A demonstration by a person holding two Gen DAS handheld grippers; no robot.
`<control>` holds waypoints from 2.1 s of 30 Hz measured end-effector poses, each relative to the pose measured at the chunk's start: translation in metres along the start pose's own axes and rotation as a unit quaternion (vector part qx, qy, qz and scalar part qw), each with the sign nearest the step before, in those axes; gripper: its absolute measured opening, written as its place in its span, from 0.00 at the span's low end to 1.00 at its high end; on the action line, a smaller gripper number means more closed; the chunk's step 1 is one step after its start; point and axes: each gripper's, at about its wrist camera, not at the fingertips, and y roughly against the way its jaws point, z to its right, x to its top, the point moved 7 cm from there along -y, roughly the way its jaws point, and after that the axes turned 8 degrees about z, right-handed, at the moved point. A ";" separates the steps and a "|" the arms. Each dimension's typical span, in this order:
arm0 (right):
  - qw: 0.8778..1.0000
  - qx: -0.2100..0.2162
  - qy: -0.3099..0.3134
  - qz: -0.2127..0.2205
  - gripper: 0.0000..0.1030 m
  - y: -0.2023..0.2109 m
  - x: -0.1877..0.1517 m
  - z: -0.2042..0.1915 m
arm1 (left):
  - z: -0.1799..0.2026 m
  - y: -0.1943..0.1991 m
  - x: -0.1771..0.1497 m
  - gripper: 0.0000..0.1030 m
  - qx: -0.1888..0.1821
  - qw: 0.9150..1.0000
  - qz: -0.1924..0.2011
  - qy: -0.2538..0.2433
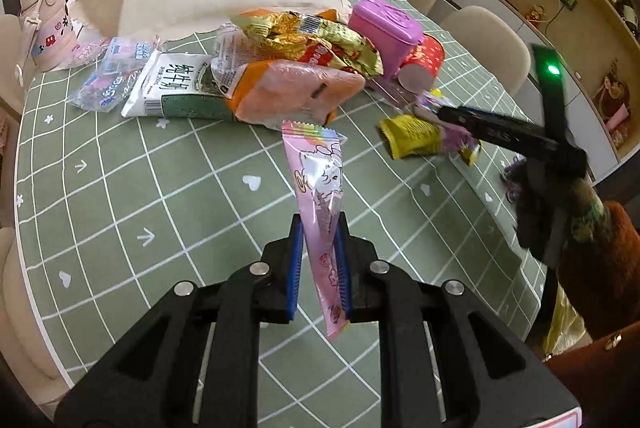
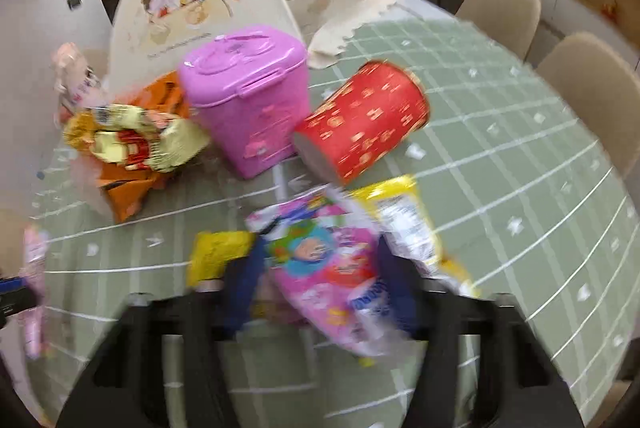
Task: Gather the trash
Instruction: 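Carry both held wrappers over the yellow-green trash bag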
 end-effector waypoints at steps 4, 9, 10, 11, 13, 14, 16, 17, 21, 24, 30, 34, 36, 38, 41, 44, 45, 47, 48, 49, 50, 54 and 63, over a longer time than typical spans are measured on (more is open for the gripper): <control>1.000 -0.003 -0.017 0.021 0.07 0.041 -0.007 -0.005 | 0.007 -0.008 0.008 0.14 -0.008 1.000 0.000 -0.004; 0.997 -0.008 -0.045 0.056 0.05 0.098 -0.010 -0.001 | 0.035 -0.010 0.018 0.14 -0.033 0.999 0.012 -0.031; 0.997 -0.011 -0.052 0.060 0.05 0.106 -0.012 0.002 | 0.041 -0.009 0.019 0.14 -0.039 0.998 0.014 -0.038; 0.996 -0.014 -0.060 0.063 0.05 0.115 -0.015 0.005 | 0.046 -0.008 0.018 0.14 -0.042 0.998 0.016 -0.042; 0.995 -0.011 -0.071 0.063 0.05 0.125 -0.025 0.008 | 0.057 -0.007 0.015 0.15 -0.052 0.997 0.018 -0.053; 0.995 -0.013 -0.074 0.060 0.05 0.126 -0.031 0.010 | 0.062 -0.007 0.013 0.16 -0.058 0.997 0.016 -0.055; 0.996 -0.012 -0.076 0.050 0.06 0.122 -0.043 0.016 | 0.067 -0.006 0.008 0.17 -0.065 0.996 0.011 -0.059; 0.996 -0.005 -0.076 0.046 0.06 0.119 -0.047 0.019 | 0.069 -0.006 0.007 0.17 -0.066 0.996 0.010 -0.062; 0.994 -0.015 -0.093 0.046 0.33 0.098 -0.056 0.033 | 0.075 -0.004 -0.001 0.20 -0.064 0.994 0.002 -0.092; 0.994 -0.036 -0.092 0.056 0.56 0.079 -0.051 0.037 | 0.069 -0.004 -0.005 0.22 -0.058 0.994 -0.002 -0.096; 0.992 -0.075 -0.090 0.038 0.56 0.042 -0.051 0.042 | 0.046 -0.010 -0.015 0.23 -0.053 0.995 -0.018 -0.084; 0.992 -0.075 -0.097 0.024 0.56 0.032 -0.054 0.037 | 0.030 -0.019 -0.016 0.23 -0.055 0.996 -0.025 -0.069; 0.992 -0.065 -0.112 -0.010 0.56 0.022 -0.061 0.034 | 0.025 -0.024 -0.017 0.23 -0.058 0.996 -0.028 -0.060; 0.991 -0.077 -0.108 -0.010 0.57 0.020 -0.063 0.033 | 0.021 -0.027 -0.016 0.23 -0.064 0.996 -0.029 -0.054; 0.990 -0.093 -0.100 -0.021 0.57 0.015 -0.065 0.031 | 0.019 -0.029 -0.015 0.23 -0.073 0.996 -0.027 -0.050; 0.989 -0.091 -0.113 -0.025 0.43 0.016 -0.067 0.031 | 0.021 -0.033 -0.012 0.23 -0.083 0.995 -0.027 -0.047; 0.989 -0.090 -0.113 -0.023 0.31 0.020 -0.067 0.028 | 0.023 -0.034 -0.011 0.23 -0.084 0.995 -0.026 -0.047; 0.991 -0.088 -0.099 -0.016 0.17 0.032 -0.063 0.019 | 0.028 -0.035 -0.006 0.23 -0.088 0.995 -0.022 -0.047; 0.992 -0.085 -0.090 -0.010 0.12 0.038 -0.061 0.014 | 0.031 -0.034 -0.003 0.23 -0.089 0.995 -0.018 -0.046; 0.993 -0.081 -0.081 -0.005 0.12 0.046 -0.058 0.010 | 0.033 -0.033 -0.001 0.23 -0.090 0.995 -0.014 -0.045; 0.994 -0.080 -0.077 0.001 0.12 0.055 -0.056 0.007 | 0.035 -0.032 0.001 0.23 -0.091 0.995 -0.011 -0.044; 0.992 -0.084 -0.085 0.037 0.11 0.099 -0.045 0.004 | 0.050 -0.018 0.013 0.23 -0.087 0.995 0.012 -0.050; 0.980 -0.127 -0.095 0.117 0.11 0.226 -0.048 0.039 | 0.141 0.033 0.038 0.23 -0.120 0.985 0.086 -0.093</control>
